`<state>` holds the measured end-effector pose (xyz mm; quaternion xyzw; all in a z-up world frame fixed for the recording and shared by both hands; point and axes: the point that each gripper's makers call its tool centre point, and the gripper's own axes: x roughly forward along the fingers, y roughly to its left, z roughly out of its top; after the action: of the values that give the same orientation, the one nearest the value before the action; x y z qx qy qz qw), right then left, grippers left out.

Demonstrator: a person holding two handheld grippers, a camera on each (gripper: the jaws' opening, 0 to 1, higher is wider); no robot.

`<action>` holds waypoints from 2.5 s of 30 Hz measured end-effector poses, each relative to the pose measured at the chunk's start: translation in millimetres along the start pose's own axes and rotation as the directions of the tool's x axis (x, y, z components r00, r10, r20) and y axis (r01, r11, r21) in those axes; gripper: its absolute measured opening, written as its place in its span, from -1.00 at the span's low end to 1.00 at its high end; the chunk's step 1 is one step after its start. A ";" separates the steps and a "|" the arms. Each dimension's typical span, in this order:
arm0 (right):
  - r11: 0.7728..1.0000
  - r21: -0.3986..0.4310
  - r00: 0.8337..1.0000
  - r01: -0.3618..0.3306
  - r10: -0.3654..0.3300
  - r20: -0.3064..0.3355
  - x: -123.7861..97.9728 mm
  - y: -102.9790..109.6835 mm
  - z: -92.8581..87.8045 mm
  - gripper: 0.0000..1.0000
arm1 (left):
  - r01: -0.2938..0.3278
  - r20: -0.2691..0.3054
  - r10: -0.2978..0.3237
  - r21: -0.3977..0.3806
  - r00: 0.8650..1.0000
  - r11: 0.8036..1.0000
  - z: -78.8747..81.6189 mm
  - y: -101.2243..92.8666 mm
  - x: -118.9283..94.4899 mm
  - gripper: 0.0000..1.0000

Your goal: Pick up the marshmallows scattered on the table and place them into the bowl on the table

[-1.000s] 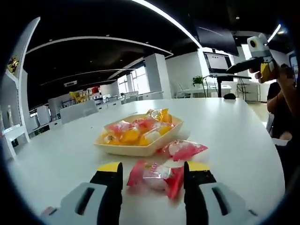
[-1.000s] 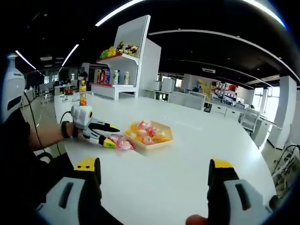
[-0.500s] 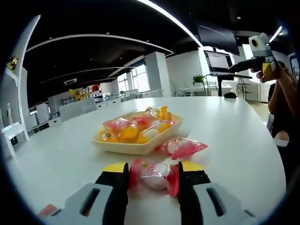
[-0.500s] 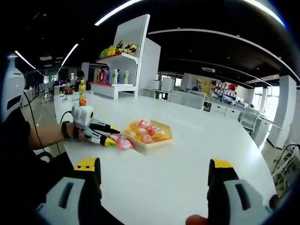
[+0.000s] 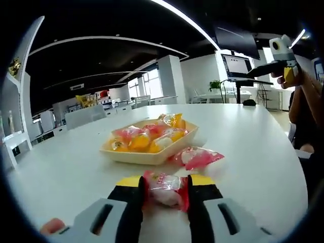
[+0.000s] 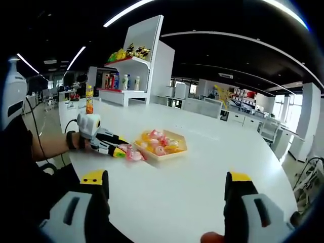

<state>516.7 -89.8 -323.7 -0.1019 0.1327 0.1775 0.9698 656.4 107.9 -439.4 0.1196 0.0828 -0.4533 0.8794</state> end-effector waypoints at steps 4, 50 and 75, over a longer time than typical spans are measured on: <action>1.000 0.001 1.000 0.004 -0.004 0.001 -0.8 -1.3 -0.3 0.82 | -0.020 -0.001 0.020 -0.001 1.000 1.000 -0.1 3.0 -2.7 -0.41; 1.000 -0.009 1.000 0.015 -0.015 0.004 -8.1 -1.6 0.8 0.82 | -0.025 -0.021 0.027 0.077 0.999 0.997 27.6 -13.8 -73.1 -0.43; 1.000 -0.017 1.000 0.015 -0.015 0.003 -7.9 -0.8 2.9 0.82 | -0.013 -0.031 0.015 0.080 0.999 0.997 38.9 -12.8 -84.2 -0.43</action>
<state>510.5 -92.4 -318.5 -0.1107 0.1290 0.1717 0.9704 598.9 155.1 -382.5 0.1625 0.0776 -0.4481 0.8757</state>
